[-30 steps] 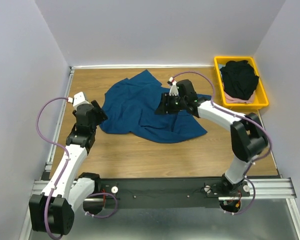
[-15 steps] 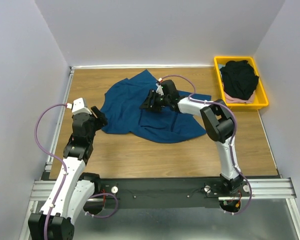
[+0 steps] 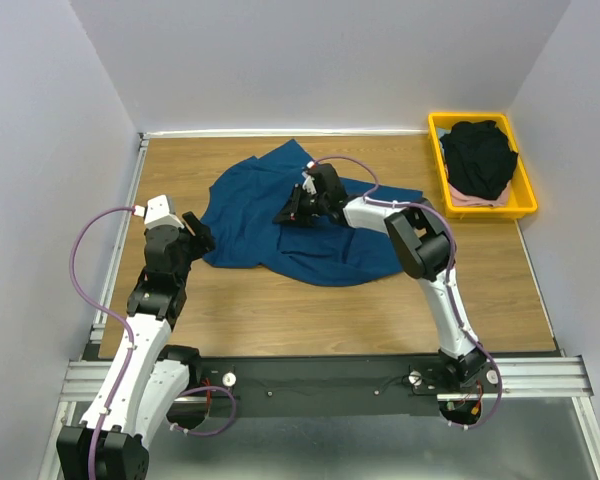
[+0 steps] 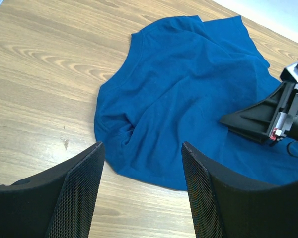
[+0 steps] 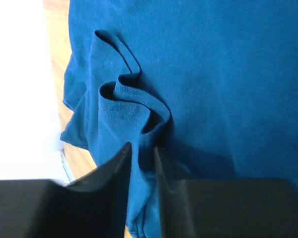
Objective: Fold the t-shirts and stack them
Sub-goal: Flatten the tshirt out
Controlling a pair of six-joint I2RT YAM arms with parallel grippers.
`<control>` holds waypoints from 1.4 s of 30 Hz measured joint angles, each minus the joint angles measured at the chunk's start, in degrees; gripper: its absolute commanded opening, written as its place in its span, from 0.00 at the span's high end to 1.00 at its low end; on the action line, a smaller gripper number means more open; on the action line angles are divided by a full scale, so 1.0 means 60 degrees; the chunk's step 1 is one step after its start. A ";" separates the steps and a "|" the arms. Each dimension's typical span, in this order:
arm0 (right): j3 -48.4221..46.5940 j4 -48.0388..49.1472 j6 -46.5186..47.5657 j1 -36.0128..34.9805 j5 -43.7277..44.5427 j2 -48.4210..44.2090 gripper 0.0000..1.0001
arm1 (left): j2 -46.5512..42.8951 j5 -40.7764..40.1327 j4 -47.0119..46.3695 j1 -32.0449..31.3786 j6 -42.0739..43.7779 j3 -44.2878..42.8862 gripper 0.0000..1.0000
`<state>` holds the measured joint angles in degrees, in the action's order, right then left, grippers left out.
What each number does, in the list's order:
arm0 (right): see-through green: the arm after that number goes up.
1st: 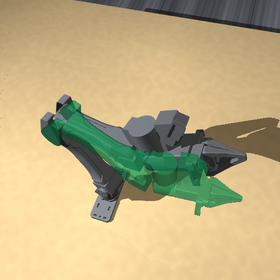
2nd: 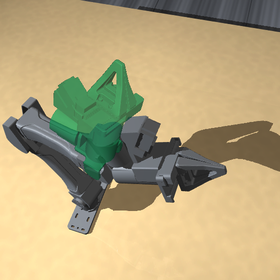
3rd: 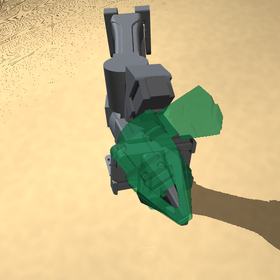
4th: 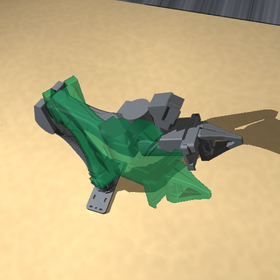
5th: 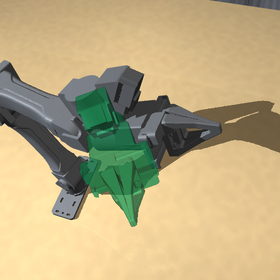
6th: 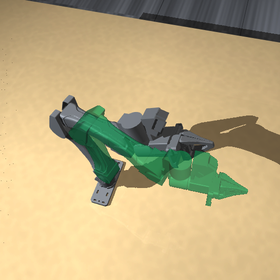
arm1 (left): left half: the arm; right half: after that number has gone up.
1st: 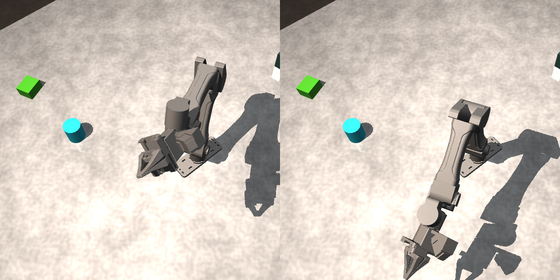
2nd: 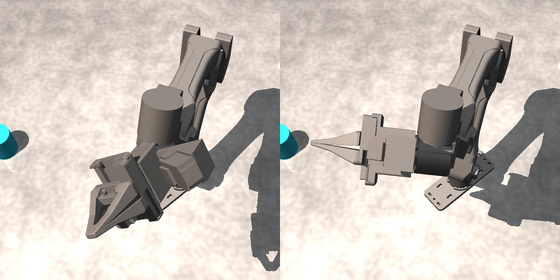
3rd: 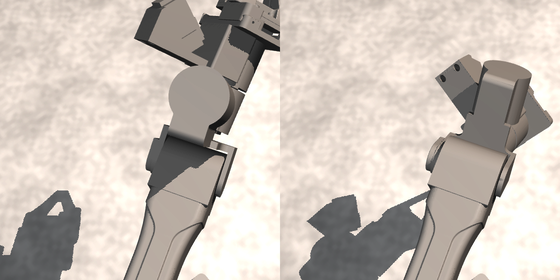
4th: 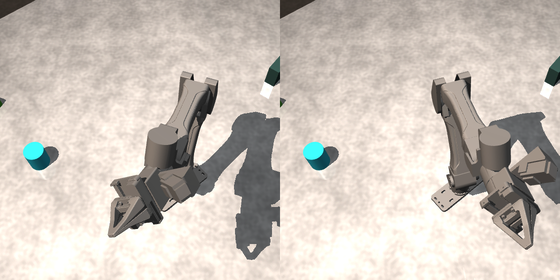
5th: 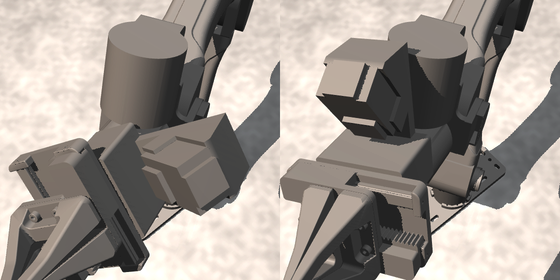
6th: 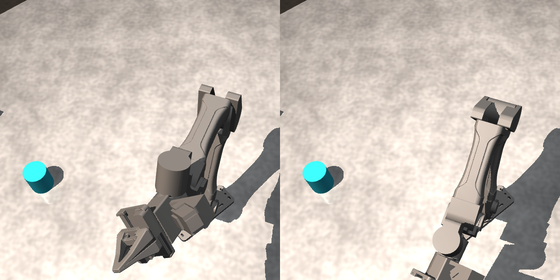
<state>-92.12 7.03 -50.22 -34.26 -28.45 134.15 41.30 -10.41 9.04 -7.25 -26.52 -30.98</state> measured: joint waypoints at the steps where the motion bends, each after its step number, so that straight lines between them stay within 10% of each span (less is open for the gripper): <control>1: -0.0026 0.0007 0.0044 -0.0033 -0.0029 0.0029 0.85 | -0.0018 0.0000 0.0004 0.0000 0.0011 0.0000 0.30; 6: 0.0022 0.0007 0.0197 -0.0270 -0.0211 -0.0058 0.99 | -0.0153 -0.0007 -0.0015 -0.0004 0.0033 0.0000 0.29; 21: 0.2273 -0.1650 0.3238 -0.3723 -0.1486 -0.3333 0.98 | -0.0262 -0.0703 0.0182 -0.0022 -0.0233 -0.0004 0.29; 35: 0.4178 -0.3971 0.3945 -0.5275 -0.0630 -0.4958 0.34 | -0.0605 -0.1588 0.0663 -0.0882 -0.0645 -0.0007 0.30; 42: 0.4721 -0.5133 0.3985 -0.3213 0.2426 -0.7646 0.29 | 0.0055 -0.1370 0.0310 -0.0922 -0.0561 -0.0026 0.29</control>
<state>-63.79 -23.77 -26.30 -53.54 -13.89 88.27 41.63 -18.63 10.90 -12.78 -29.89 -31.14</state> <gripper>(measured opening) 0.700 0.706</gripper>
